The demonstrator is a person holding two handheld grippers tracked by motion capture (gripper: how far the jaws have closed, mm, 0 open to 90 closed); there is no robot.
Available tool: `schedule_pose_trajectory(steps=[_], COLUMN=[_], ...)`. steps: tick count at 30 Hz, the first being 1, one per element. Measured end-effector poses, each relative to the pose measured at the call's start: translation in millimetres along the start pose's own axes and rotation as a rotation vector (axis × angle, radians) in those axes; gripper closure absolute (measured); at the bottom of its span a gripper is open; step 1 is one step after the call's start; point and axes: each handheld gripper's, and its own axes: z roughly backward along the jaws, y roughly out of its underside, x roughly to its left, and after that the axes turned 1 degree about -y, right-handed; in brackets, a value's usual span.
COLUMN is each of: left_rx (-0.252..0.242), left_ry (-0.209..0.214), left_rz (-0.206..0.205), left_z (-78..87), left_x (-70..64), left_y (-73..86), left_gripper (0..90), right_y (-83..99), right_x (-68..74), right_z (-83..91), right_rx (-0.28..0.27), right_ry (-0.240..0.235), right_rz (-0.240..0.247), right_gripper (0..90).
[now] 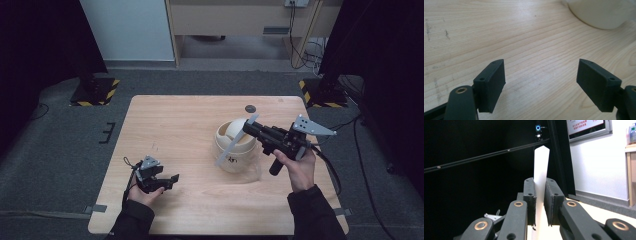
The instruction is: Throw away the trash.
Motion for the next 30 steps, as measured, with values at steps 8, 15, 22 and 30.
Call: schedule_pose_trajectory(steps=[8,15,22,30], left_rx=[0.066,0.101,0.098,0.097], left_ry=[-0.04,-0.051,-0.053,-0.058], left_rz=[-0.014,-0.056,-0.073,-0.116], left_z=[-10.7,-17.8,-19.7,-23.6], left_x=[7.0,6.0,3.7,0.0], left_y=[6.2,9.4,10.2,12.1], left_gripper=[19.0,16.3,13.6,6.8], right_y=[-12.5,-23.5,-29.8,-30.9], right_x=[3.6,1.1,-5.0,-14.5], right_z=[-7.2,-17.6,-28.1,-40.7], right_rx=[-0.05,-0.071,-0.089,-0.079], right_ry=[0.015,0.06,0.116,0.184], right_rz=[0.038,0.075,0.119,0.162], right_gripper=[80.8,80.8,80.8,80.8])
